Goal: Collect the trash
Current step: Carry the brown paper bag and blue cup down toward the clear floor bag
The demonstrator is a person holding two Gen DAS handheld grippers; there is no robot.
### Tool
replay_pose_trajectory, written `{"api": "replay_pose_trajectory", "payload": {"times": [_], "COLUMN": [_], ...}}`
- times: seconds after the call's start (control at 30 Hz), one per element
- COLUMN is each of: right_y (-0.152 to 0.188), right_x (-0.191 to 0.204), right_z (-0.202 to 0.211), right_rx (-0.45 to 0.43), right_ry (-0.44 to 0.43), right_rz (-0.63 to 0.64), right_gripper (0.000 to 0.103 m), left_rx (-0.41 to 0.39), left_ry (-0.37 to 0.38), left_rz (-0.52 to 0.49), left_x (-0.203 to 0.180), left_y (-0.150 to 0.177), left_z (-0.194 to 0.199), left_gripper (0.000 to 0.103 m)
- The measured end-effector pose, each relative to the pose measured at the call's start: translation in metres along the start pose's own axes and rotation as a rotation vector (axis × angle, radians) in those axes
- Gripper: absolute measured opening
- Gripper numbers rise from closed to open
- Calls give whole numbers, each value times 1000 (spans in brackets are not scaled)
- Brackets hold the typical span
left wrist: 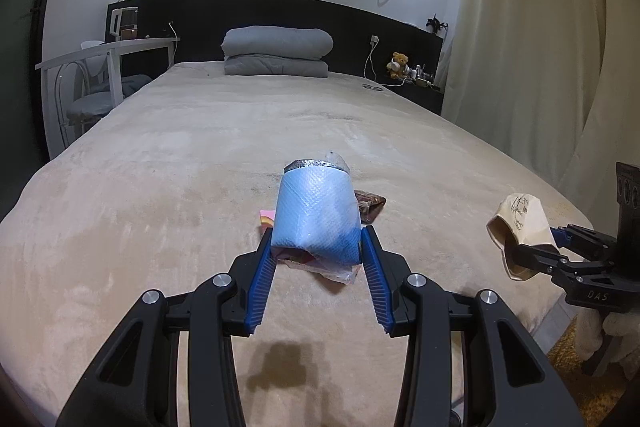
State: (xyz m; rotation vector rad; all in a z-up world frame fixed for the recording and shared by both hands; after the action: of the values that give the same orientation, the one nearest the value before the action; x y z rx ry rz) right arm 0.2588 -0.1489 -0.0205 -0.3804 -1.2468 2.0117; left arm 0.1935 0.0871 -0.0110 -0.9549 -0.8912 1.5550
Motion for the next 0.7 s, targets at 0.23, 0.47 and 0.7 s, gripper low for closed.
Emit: {"api": "replay_pose_trajectory", "payload": {"times": [0.23,0.47,0.7], "right_y": [22,44,64], "right_x": [9,22,34], "right_z": [30,57,78], "right_rx": [4,5,9], "right_ry": [14,11,8], "right_rz": [-24,-54,-56], "right_gripper": [60,60,60], "left_rx": [-13,-21,-11], "left_ry": [27,45,69], "left_rz": [7,21,15], "left_x": [-16,-31,-50], "left_y": [19,38,60], "left_z": [31,59,80], "left_gripper": [41,41,41]}}
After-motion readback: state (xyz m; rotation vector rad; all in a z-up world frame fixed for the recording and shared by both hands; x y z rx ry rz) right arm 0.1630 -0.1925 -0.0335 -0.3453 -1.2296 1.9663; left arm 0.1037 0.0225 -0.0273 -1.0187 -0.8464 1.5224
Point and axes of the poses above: each gripper's, at about its wrist camera, not at the fingertips, and z roughly against the way its jaws point, x to its left, y to its underside, the point moved 7 cm from there along -z, roughly the way its jaws point, and after that the axes turned 5 degrees about -x, right-handed, at the moved point
